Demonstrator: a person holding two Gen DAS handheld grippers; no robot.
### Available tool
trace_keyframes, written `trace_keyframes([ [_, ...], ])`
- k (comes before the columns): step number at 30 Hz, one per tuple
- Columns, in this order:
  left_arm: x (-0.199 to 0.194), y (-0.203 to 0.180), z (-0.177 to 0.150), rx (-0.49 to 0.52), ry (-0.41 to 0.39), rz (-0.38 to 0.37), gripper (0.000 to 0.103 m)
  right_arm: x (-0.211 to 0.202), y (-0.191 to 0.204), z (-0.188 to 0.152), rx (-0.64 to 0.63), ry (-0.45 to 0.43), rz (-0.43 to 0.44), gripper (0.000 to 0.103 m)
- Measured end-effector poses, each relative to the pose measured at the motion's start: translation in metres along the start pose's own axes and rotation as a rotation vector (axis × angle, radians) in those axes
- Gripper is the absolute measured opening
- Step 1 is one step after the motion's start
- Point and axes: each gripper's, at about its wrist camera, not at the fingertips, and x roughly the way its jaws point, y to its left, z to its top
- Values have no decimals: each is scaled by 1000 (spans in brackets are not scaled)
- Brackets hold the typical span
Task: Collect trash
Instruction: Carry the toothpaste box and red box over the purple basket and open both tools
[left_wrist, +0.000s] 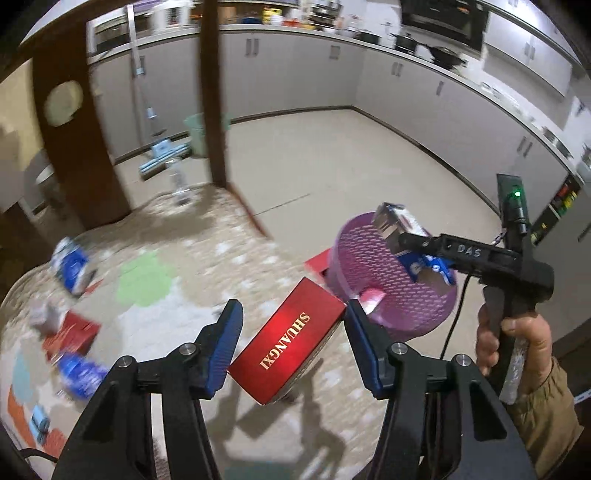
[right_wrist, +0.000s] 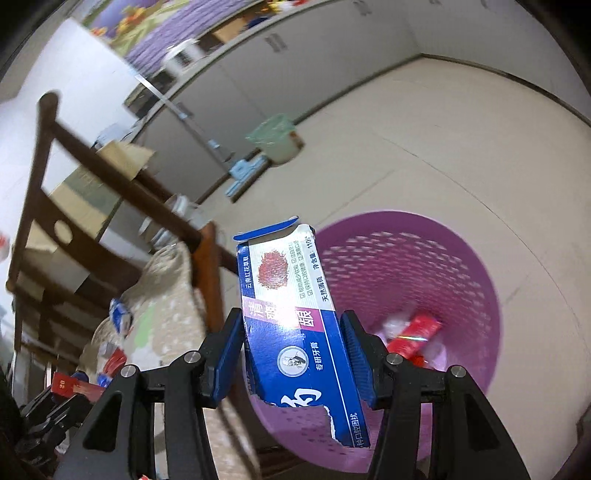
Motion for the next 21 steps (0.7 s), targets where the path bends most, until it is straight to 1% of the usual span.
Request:
trace_keyframes([
  [6, 48, -36, 18, 10, 60, -93, 55, -4, -28, 4, 88, -8, -29, 57],
  [10, 71, -51, 23, 10, 84, -126, 55, -7, -36, 5, 99, -12, -33, 57],
  [14, 92, -63, 30, 22, 97, -135, 55, -5, -42, 5, 106, -8, -50, 57],
  [21, 107, -67, 33, 8, 99, -118, 56, 6, -56, 5, 158, 39, -64, 59],
])
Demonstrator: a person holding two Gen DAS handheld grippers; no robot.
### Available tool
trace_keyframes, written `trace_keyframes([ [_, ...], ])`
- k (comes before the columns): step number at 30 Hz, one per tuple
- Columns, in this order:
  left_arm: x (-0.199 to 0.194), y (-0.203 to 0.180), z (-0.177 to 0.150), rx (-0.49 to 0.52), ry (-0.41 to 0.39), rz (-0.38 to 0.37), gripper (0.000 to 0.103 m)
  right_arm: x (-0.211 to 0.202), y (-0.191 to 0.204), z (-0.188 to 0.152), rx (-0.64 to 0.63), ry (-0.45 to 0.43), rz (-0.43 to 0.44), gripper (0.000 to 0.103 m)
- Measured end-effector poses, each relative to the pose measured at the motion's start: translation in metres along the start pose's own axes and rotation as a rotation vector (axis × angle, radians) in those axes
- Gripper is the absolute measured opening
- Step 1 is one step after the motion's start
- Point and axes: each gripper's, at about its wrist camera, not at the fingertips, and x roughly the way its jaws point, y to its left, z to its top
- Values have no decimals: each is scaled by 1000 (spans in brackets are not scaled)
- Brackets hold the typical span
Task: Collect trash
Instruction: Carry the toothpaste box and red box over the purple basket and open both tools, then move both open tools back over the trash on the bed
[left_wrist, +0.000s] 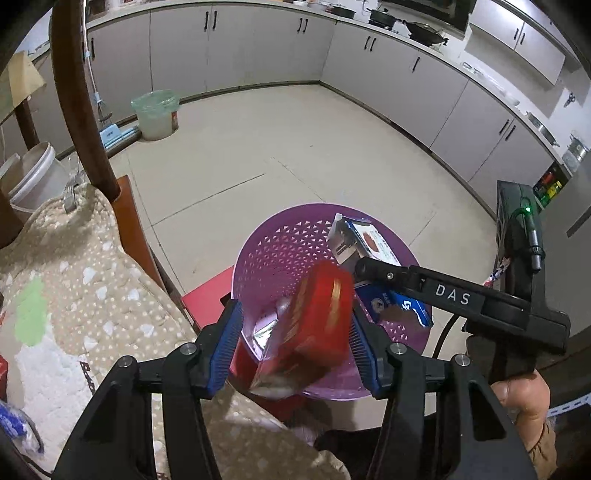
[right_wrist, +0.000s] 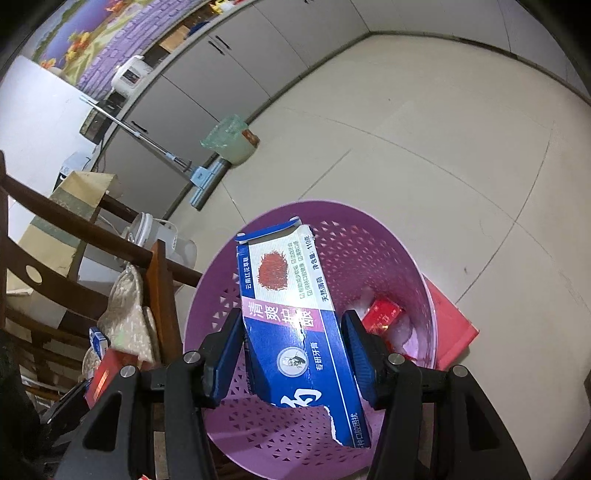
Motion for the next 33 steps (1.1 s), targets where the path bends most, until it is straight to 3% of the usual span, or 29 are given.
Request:
trace_keyframes([
  [7, -6, 3, -7, -20, 5, 3, 66, 3, 4, 0, 5, -2, -10, 65],
  [23, -53, 6, -45, 6, -31, 123, 70, 6, 29, -3, -78, -40, -51, 67],
  [33, -98, 44, -87, -48, -52, 192, 71, 14, 63, -10, -165, -38, -45, 69],
])
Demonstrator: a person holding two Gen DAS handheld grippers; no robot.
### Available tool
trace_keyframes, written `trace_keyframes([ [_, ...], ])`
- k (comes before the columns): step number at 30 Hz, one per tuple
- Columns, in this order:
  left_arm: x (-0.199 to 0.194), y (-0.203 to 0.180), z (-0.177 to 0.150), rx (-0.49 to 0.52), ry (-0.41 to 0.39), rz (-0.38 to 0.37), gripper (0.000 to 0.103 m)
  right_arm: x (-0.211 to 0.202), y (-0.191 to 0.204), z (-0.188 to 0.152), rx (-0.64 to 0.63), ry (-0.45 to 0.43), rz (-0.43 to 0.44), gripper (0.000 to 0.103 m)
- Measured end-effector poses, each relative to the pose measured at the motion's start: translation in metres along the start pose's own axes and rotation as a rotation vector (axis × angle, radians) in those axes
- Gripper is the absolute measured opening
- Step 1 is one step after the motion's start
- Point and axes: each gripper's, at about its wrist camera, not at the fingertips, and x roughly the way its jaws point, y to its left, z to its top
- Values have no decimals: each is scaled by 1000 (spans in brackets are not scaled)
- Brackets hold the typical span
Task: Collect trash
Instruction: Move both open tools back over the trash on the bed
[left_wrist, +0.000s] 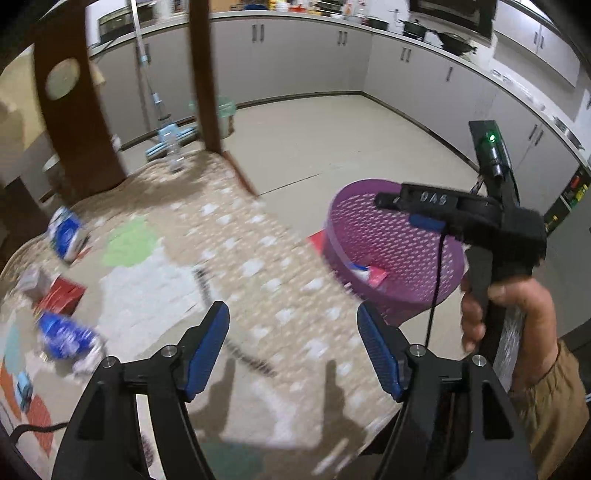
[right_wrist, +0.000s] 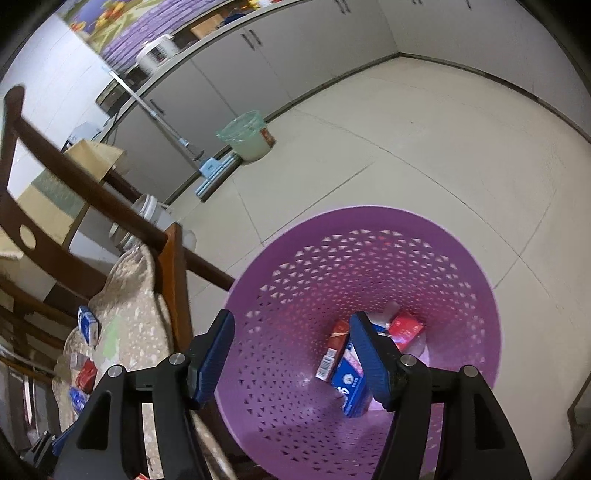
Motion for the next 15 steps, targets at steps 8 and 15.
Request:
trace_keyframes([
  [8, -30, 54, -38, -55, 2, 110, 71, 1, 19, -3, -31, -17, 3, 69],
  [15, -50, 121, -71, -196, 36, 202, 71, -4, 32, -8, -41, -42, 12, 71],
])
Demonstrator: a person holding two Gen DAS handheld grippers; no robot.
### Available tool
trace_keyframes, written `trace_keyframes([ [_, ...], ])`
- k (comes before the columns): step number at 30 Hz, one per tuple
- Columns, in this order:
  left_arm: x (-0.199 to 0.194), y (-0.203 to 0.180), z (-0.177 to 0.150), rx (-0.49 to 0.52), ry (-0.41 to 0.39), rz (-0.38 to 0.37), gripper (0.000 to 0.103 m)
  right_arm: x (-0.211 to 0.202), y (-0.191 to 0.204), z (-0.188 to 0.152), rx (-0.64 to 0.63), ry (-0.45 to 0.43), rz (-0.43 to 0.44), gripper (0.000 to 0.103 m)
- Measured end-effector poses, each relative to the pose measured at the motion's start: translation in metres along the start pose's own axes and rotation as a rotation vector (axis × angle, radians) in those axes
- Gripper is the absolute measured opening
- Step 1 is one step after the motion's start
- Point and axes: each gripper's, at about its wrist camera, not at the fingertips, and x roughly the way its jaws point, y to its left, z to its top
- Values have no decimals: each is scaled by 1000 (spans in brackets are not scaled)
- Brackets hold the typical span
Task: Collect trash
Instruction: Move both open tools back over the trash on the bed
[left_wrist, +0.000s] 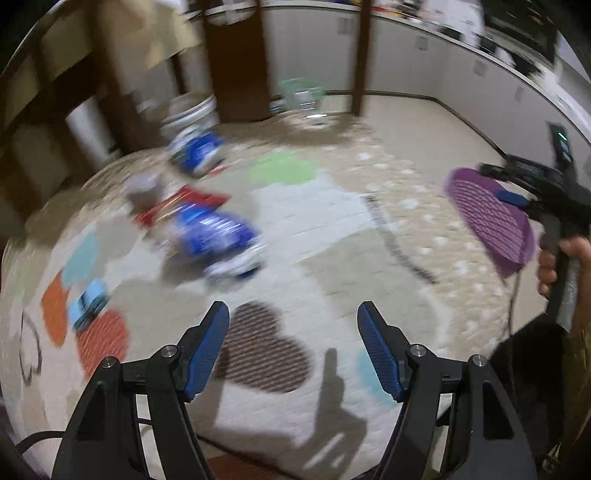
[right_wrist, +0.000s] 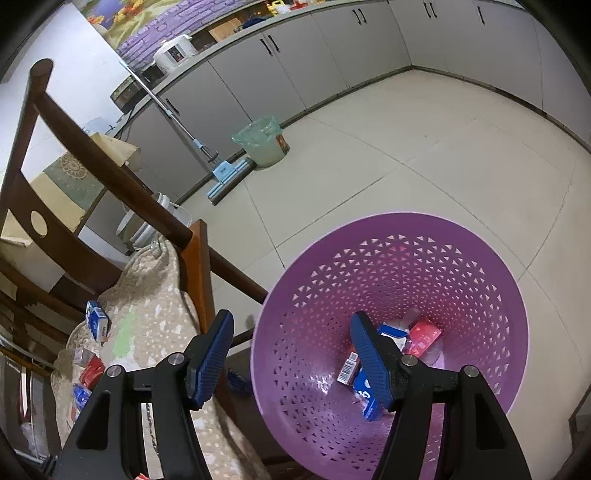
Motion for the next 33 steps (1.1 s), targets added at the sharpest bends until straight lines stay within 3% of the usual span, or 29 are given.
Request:
trace_keyframes([
  [6, -5, 73, -8, -167, -10, 122, 71, 0, 11, -4, -24, -3, 13, 72],
  [9, -7, 99, -10, -200, -24, 199, 71, 1, 13, -5, -32, -4, 13, 73],
  [14, -4, 131, -9, -232, -25, 262, 71, 3, 14, -6, -31, 7, 15, 73],
  [20, 6, 170, 9, -410, -26, 122, 71, 3, 21, -7, -69, -5, 0, 75],
  [23, 16, 173, 36, -399, -57, 126, 73, 6, 27, -9, -84, -1, -3, 75],
  [25, 30, 176, 60, -392, -60, 101, 80, 8, 29, -10, -92, 6, -3, 75],
  [28, 55, 180, 89, -397, -53, 66, 80, 11, 34, -12, -109, 11, -7, 75],
  [33, 102, 172, 118, -298, 5, 107, 80, 15, 37, -13, -125, 21, -11, 75],
])
